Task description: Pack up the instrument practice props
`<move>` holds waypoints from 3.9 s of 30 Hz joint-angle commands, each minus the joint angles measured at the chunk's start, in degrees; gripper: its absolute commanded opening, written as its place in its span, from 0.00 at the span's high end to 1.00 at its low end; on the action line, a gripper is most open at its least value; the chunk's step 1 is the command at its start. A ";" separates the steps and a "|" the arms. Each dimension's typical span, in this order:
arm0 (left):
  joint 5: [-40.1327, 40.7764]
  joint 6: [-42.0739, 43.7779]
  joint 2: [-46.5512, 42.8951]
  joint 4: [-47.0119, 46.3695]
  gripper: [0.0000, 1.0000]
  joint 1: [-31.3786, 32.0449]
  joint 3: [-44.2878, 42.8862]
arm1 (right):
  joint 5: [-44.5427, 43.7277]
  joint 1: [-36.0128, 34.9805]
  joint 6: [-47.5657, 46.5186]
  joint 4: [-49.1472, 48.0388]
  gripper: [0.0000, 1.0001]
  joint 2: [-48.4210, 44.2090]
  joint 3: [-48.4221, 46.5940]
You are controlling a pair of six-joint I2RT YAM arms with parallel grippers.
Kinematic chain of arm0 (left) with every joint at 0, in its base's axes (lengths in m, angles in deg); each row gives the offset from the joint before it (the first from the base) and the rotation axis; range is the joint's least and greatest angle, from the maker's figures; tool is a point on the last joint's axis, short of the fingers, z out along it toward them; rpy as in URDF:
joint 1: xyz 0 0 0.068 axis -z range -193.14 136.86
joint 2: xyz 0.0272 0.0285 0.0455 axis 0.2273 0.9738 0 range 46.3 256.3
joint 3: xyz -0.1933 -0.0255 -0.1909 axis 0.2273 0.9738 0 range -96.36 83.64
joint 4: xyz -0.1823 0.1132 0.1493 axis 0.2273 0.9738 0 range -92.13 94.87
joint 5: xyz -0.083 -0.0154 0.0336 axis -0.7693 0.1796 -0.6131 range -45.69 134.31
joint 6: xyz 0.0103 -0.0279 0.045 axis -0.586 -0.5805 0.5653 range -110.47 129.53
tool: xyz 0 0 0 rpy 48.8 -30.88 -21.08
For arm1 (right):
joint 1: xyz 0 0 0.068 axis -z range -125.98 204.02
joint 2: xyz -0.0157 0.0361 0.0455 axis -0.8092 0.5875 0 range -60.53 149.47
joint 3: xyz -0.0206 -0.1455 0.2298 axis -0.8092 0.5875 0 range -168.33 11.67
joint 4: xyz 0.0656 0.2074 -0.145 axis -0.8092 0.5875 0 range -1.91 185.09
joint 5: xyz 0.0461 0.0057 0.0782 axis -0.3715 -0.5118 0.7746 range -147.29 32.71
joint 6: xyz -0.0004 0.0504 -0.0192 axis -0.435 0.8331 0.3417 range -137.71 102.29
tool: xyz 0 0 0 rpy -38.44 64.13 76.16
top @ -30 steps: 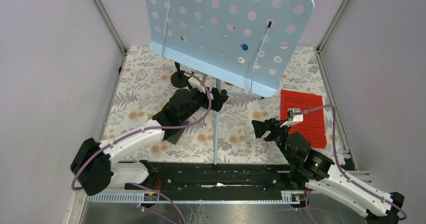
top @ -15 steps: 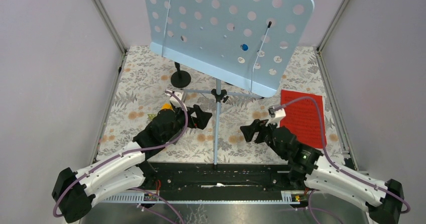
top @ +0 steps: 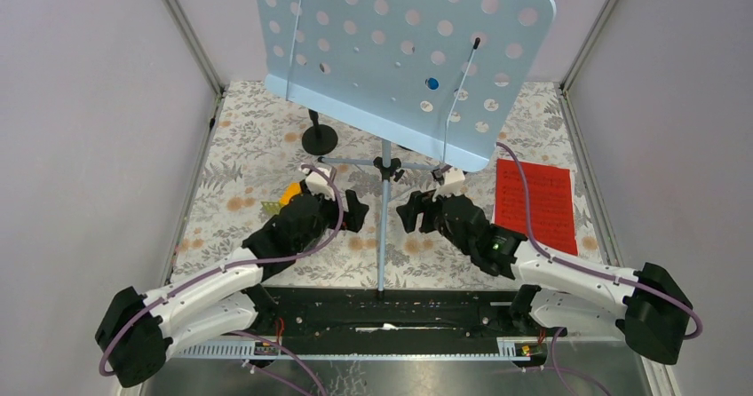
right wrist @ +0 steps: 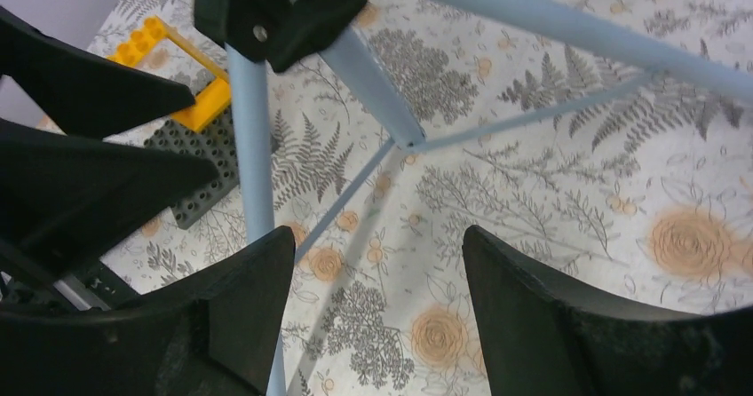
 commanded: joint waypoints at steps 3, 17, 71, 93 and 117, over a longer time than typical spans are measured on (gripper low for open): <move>-7.76 5.71 2.54 -6.36 0.03 0.14 -1.54 | 0.07 1.24 -6.88 -4.08 0.25 0.87 -2.38; -21.82 -3.04 1.00 -15.92 0.06 1.52 2.85 | 19.17 17.18 -42.92 -18.54 0.18 0.57 4.31; -9.92 8.58 16.91 -11.17 1.00 7.02 -18.13 | 41.49 27.01 -31.03 -51.33 1.00 12.25 0.58; -5.04 15.10 19.21 -13.66 1.00 11.14 -14.12 | 45.19 26.88 -23.11 -63.16 1.00 9.21 13.45; -1.78 11.41 19.62 -21.97 1.00 13.85 -2.06 | 39.73 25.64 -22.51 -31.44 0.14 -18.32 16.73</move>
